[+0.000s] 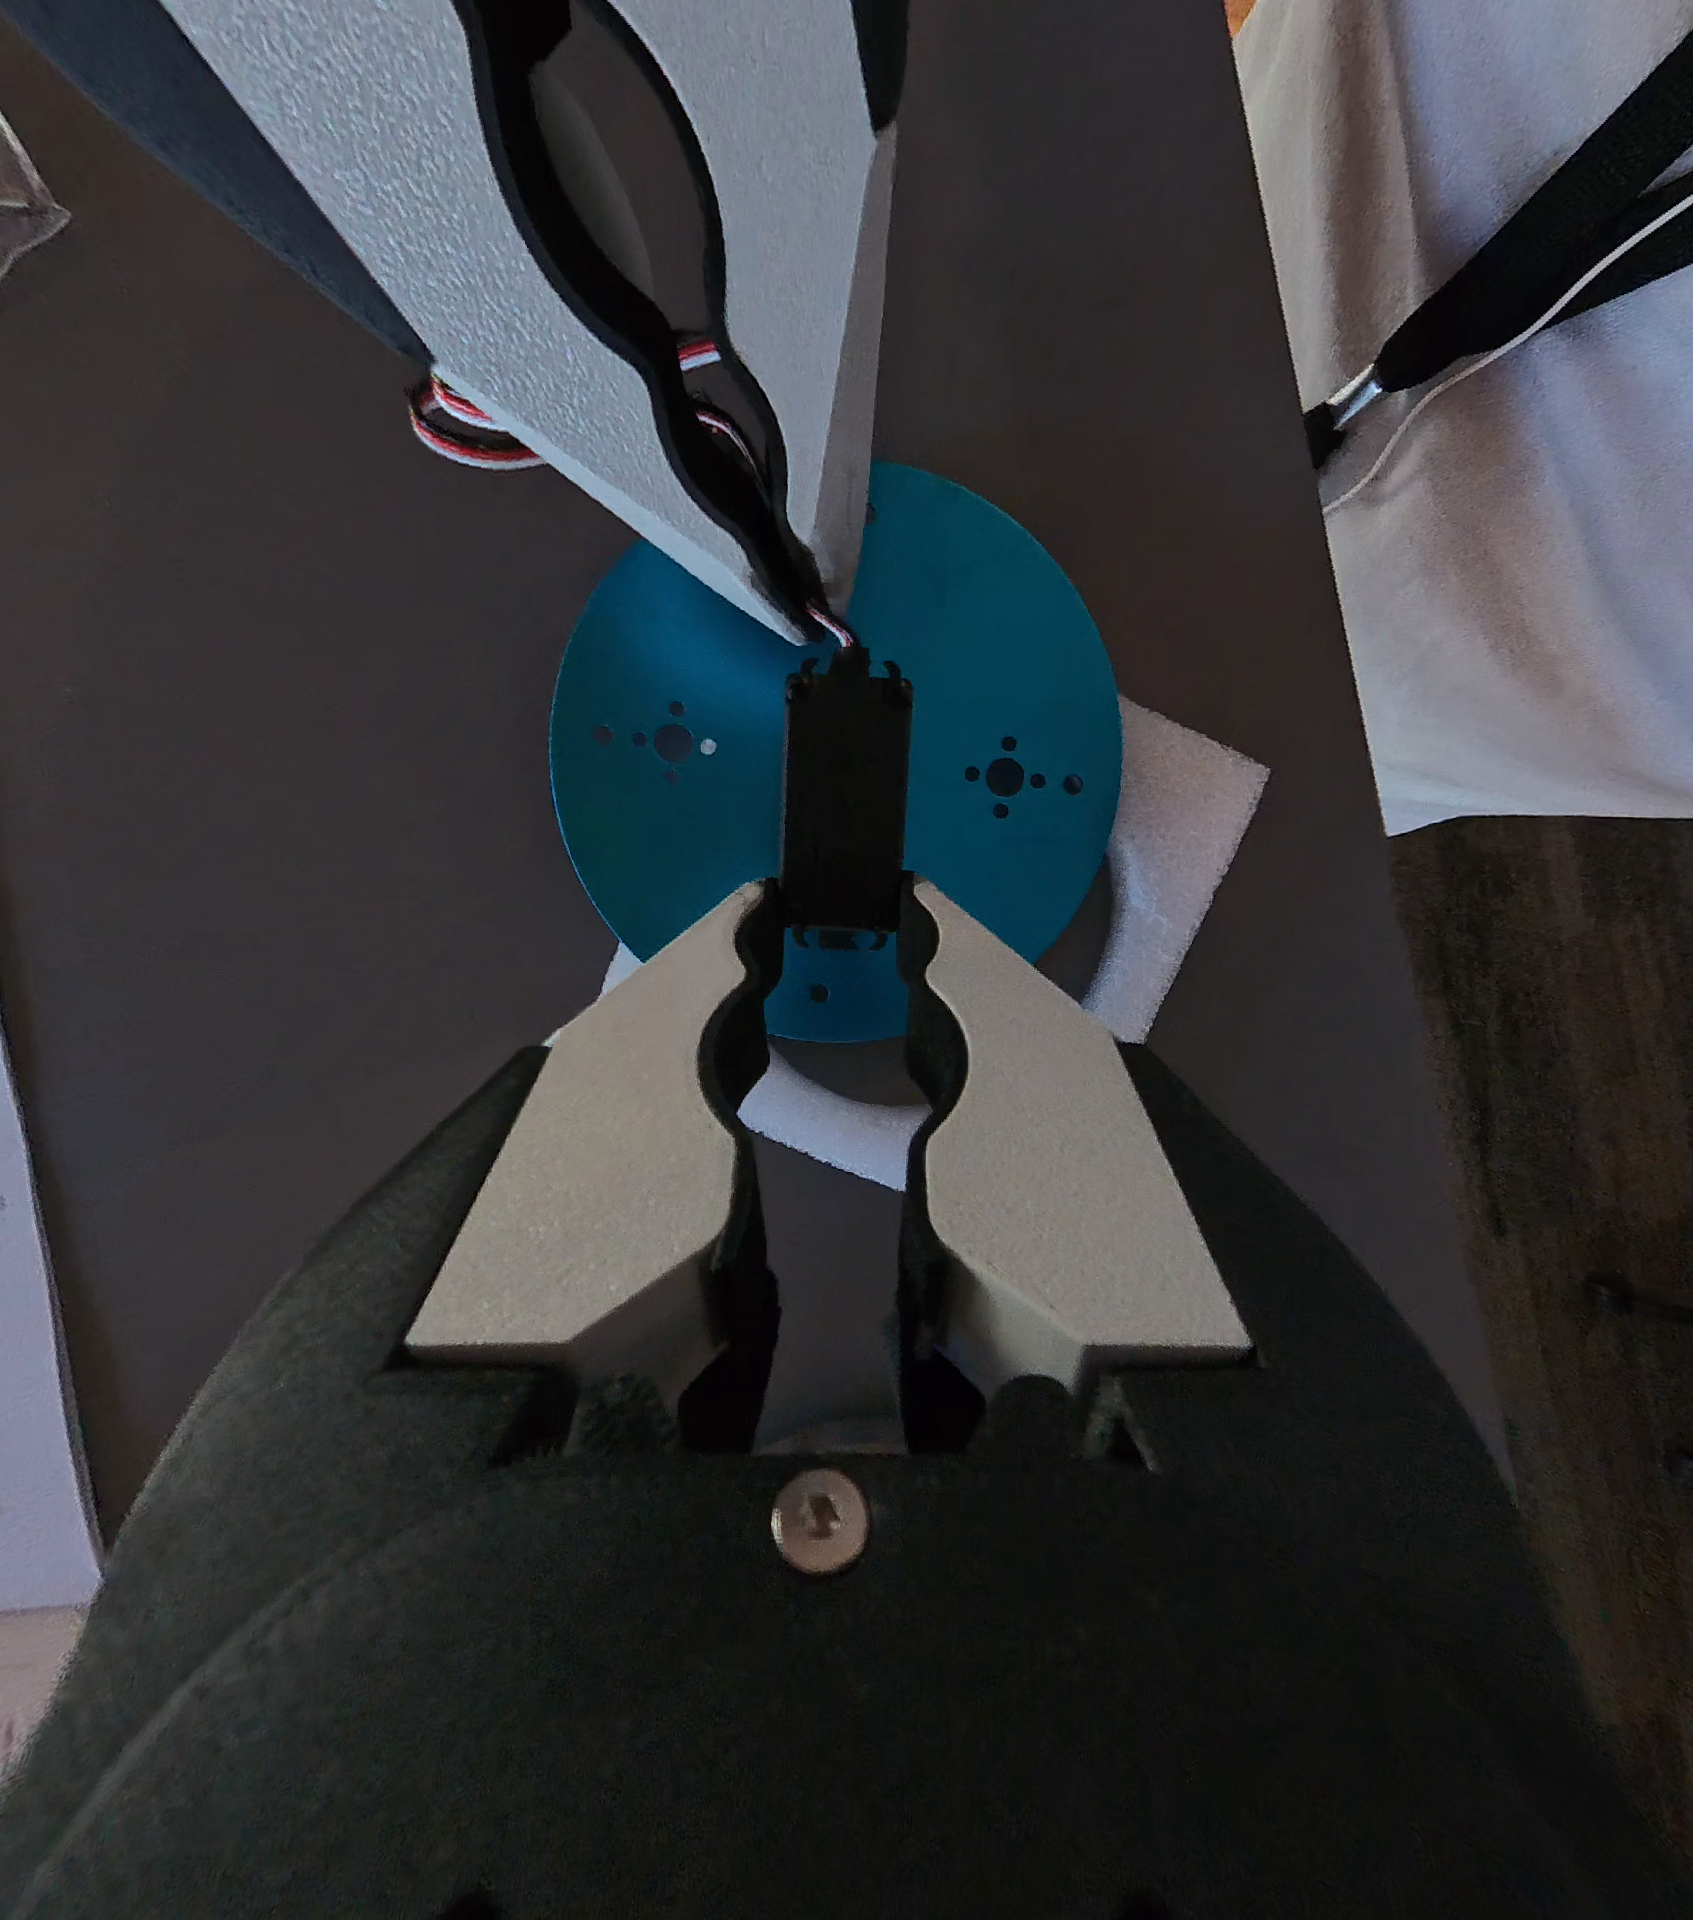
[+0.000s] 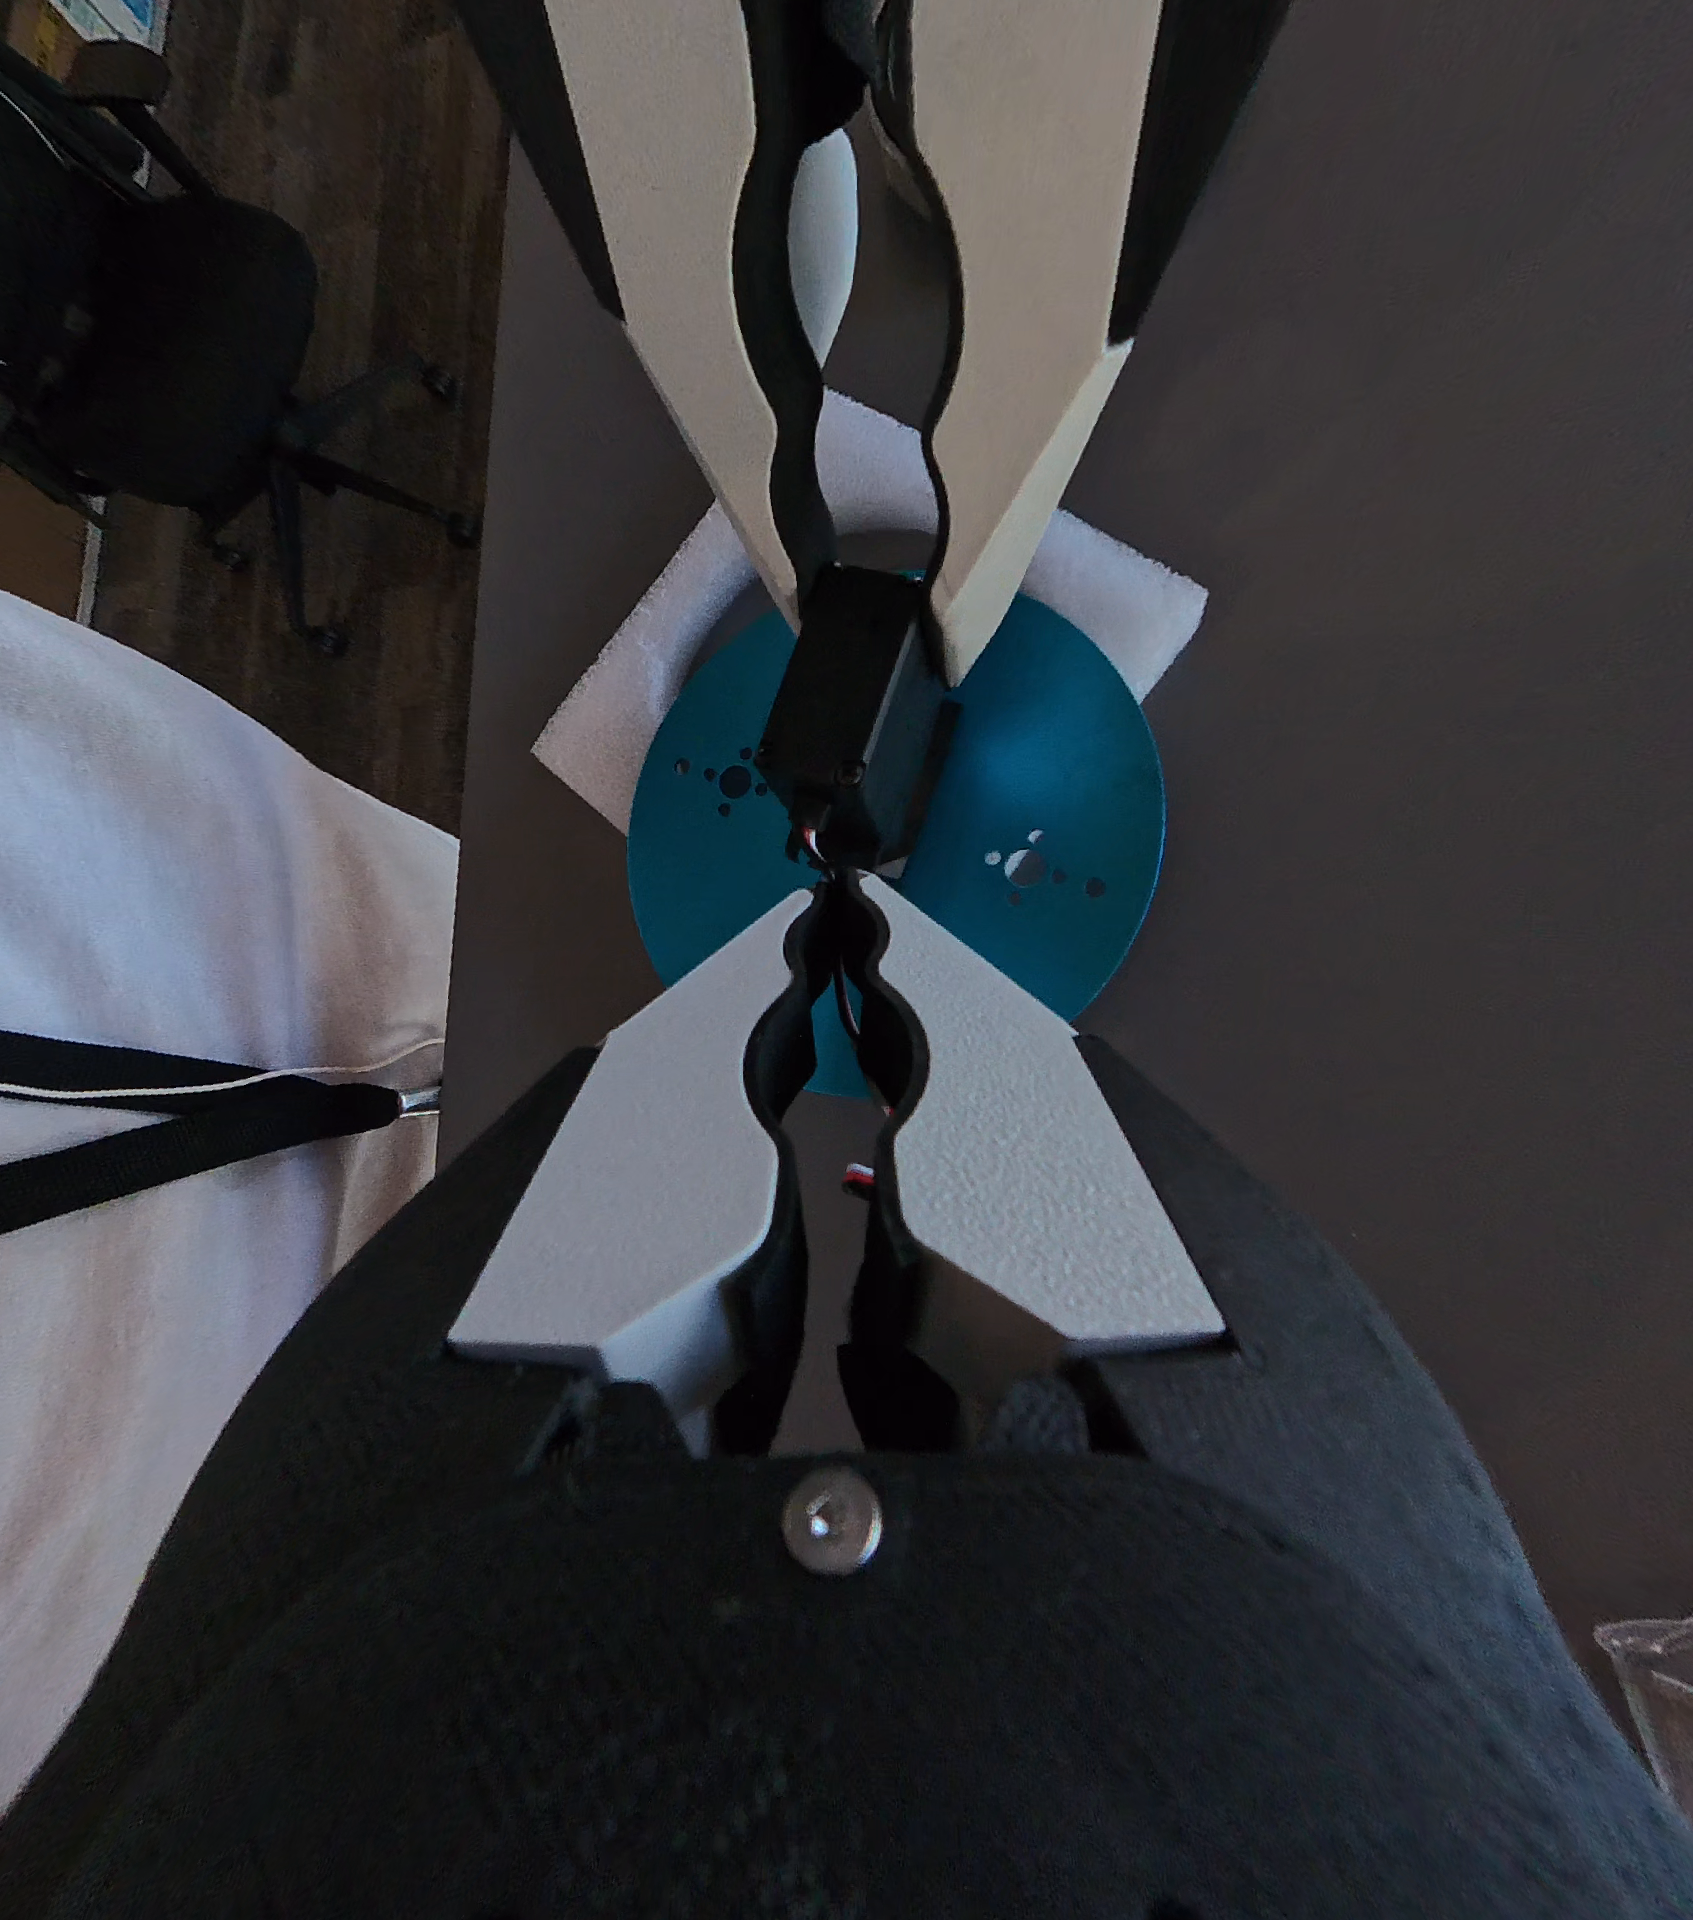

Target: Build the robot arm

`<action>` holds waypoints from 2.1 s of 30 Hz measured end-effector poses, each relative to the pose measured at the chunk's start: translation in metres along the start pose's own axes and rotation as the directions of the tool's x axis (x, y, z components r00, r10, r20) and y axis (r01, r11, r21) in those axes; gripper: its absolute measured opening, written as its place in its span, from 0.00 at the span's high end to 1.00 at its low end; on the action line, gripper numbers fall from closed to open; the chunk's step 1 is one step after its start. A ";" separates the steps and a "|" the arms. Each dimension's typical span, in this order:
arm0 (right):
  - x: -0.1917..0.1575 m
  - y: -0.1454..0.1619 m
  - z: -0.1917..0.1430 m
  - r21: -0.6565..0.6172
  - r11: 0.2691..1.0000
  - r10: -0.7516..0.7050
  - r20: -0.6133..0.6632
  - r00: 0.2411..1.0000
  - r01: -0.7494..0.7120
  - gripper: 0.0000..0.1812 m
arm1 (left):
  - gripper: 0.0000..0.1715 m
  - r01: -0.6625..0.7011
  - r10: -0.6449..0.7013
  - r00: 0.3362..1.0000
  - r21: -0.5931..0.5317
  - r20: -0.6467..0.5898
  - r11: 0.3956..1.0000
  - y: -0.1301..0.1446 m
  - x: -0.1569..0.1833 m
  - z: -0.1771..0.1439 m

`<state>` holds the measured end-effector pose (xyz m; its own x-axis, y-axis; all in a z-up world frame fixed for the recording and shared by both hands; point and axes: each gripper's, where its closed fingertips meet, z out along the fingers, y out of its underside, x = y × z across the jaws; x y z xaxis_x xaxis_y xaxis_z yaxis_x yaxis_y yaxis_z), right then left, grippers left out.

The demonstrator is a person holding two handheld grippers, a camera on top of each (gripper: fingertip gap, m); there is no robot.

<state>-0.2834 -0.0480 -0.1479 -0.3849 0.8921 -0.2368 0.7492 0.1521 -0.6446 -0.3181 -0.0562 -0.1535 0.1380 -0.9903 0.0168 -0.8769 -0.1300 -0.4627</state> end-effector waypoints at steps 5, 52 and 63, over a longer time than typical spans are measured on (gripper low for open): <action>0.002 0.003 0.002 -0.011 1.000 0.002 0.000 1.000 -0.002 1.00 | 0.88 -0.014 0.014 1.000 -0.003 0.010 1.000 0.002 -0.002 0.004; 0.002 0.008 0.008 -0.024 0.999 0.038 0.062 0.997 -0.037 1.00 | 0.87 0.044 -0.042 0.999 0.083 -0.029 0.996 -0.008 0.000 0.003; -0.003 0.012 0.006 -0.051 0.998 0.046 0.082 0.996 -0.042 1.00 | 0.80 0.133 -0.131 0.987 0.021 -0.088 0.991 -0.003 0.000 -0.004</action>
<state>-0.2765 -0.0518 -0.1596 -0.3925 0.8605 -0.3248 0.7913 0.1359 -0.5961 -0.3171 -0.0563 -0.1481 0.2105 -0.9652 0.1551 -0.8407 -0.2597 -0.4751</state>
